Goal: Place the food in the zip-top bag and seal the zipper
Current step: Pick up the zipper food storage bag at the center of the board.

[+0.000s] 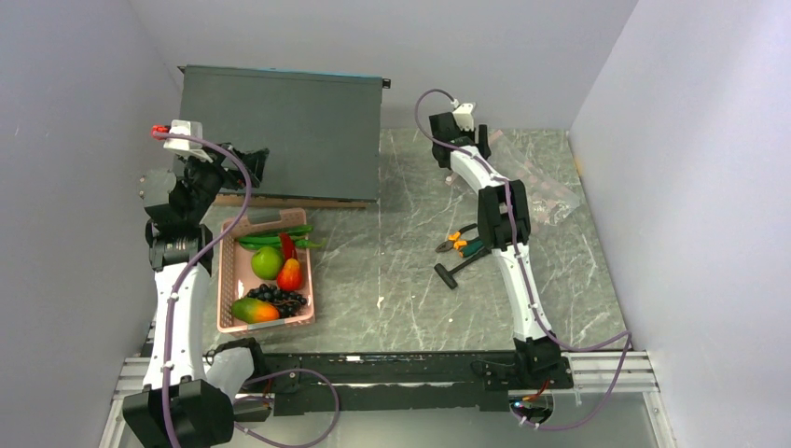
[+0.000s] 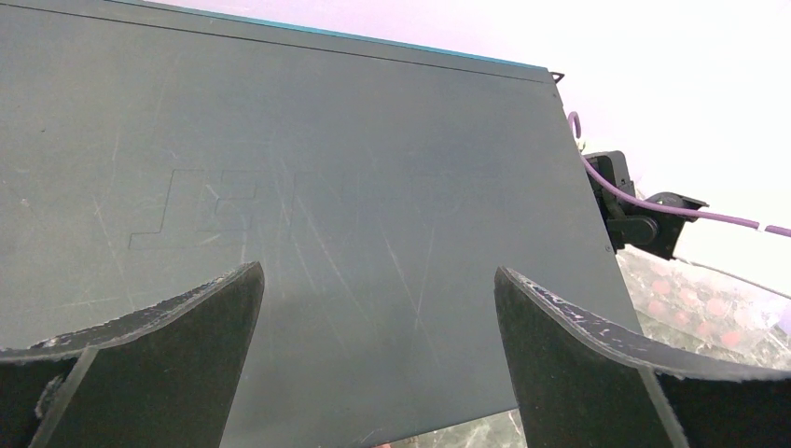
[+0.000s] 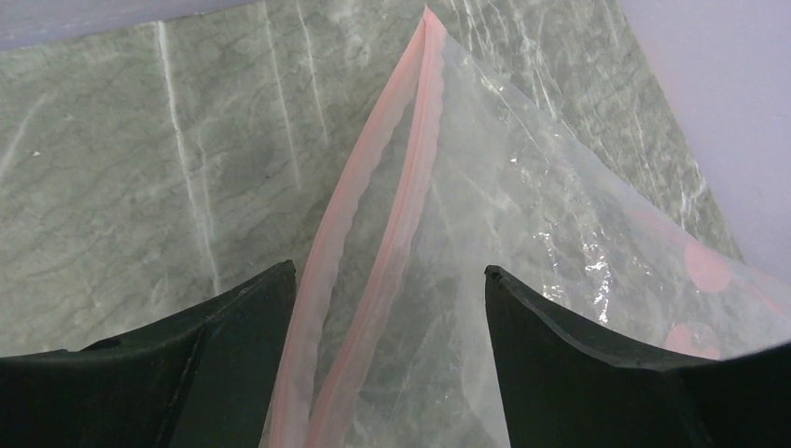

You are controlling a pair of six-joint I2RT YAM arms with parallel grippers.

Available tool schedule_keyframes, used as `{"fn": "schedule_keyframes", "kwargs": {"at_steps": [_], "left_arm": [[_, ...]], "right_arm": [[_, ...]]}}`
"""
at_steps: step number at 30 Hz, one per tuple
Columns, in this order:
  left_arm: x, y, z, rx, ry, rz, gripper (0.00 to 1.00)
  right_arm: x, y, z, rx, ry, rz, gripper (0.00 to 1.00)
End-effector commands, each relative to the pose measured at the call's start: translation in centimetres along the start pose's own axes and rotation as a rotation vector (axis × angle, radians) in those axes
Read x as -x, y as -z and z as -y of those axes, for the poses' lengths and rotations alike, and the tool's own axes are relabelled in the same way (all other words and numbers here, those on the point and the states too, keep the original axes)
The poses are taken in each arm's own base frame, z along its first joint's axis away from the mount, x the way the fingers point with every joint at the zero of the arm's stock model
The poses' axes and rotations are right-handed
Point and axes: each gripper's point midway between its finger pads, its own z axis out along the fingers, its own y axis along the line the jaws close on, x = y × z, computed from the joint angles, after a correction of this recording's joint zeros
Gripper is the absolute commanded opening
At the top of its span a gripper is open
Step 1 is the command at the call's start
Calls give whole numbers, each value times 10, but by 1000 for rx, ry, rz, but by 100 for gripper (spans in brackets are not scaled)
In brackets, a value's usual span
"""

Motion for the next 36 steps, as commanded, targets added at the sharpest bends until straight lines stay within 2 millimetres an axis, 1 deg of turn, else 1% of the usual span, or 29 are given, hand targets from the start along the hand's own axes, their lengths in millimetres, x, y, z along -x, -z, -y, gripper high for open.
{"fn": "schedule_keyframes", "kwargs": {"at_steps": [1,3,6,7,11,13,16,20,25,27,31,33,34,36], "left_arm": [[17,0,5,-26,-28,46,99],[17,0,6,-28,-28,47,99],[18,0,6,-27,-27,48,99],[18,1,5,-26,-26,50,99],[17,0,5,-28,-25,48,99],[18,1,4,-23,-25,49,99],[17,0,4,-21,-25,47,99],[17,0,3,-22,-24,45,99],[16,0,2,-17,-24,43,99],[14,-1,1,-17,-24,41,99],[13,-2,0,-12,-22,36,99],[13,-2,-1,-13,-22,36,99],[12,-2,-1,-12,-22,36,99],[12,-2,-2,-9,-22,35,99]], "right_arm": [[27,8,13,7,-71,14,75],[26,8,15,0,-72,12,71],[26,8,14,2,-72,9,59],[26,7,14,2,-72,9,57],[26,7,14,4,-71,10,40],[26,7,14,4,-75,13,37],[27,6,13,2,-80,19,35],[28,7,14,6,-86,24,20],[27,8,18,2,-86,35,7],[30,11,22,1,-93,39,0],[44,25,35,20,-141,50,0],[53,37,45,35,-181,51,0],[64,47,54,48,-215,60,0],[71,60,64,82,-247,60,0]]}}
